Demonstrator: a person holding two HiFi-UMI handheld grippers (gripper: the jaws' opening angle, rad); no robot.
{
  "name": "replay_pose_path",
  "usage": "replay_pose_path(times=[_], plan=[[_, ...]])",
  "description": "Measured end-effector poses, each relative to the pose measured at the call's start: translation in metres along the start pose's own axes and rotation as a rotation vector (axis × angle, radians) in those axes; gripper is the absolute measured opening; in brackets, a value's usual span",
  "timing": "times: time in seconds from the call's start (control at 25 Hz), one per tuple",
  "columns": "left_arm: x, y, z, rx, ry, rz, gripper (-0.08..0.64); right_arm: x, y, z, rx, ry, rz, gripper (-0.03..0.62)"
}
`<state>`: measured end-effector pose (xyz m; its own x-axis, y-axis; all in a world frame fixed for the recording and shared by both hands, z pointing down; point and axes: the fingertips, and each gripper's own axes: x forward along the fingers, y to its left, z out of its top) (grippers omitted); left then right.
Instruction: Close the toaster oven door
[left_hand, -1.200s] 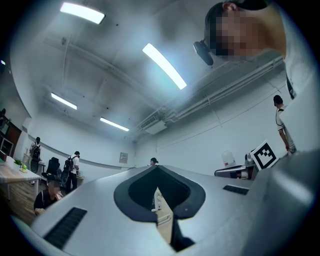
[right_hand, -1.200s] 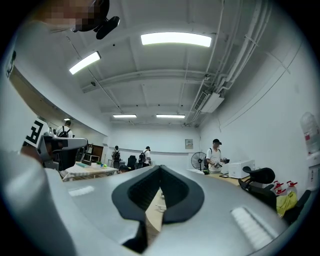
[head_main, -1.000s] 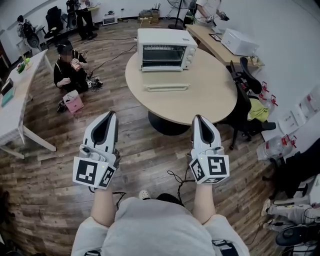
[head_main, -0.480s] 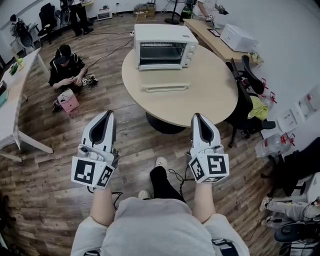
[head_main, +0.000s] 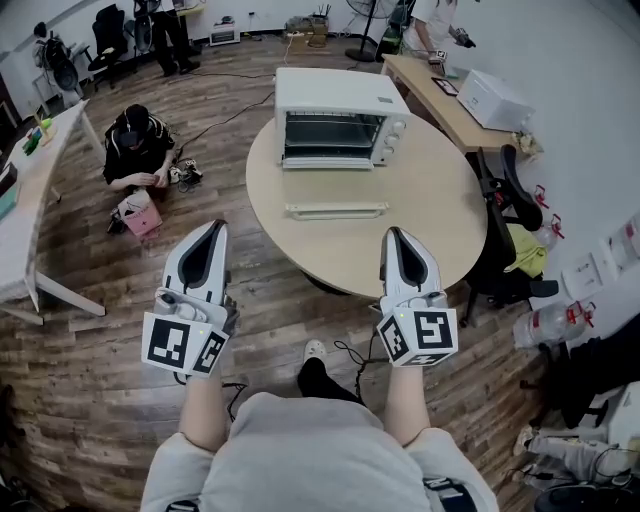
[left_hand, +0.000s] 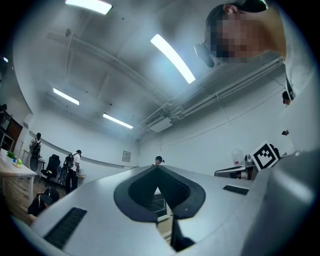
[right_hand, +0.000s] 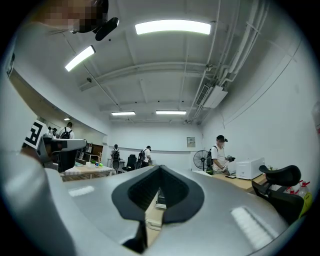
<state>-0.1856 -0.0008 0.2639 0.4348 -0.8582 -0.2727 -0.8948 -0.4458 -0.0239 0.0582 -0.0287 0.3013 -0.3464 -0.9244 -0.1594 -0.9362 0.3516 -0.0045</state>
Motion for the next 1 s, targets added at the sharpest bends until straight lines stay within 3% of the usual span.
replay_pose_path(times=[0.52,1.0], plan=[[0.113,-0.001,-0.018,0.018,-0.014,0.039,0.006,0.089,-0.084,-0.003,0.010,-0.011,0.047,0.011],[0.164,-0.012,-0.036,0.028,-0.029,0.073,0.006,0.123,-0.131,-0.015,0.010,-0.011,0.085,0.011]])
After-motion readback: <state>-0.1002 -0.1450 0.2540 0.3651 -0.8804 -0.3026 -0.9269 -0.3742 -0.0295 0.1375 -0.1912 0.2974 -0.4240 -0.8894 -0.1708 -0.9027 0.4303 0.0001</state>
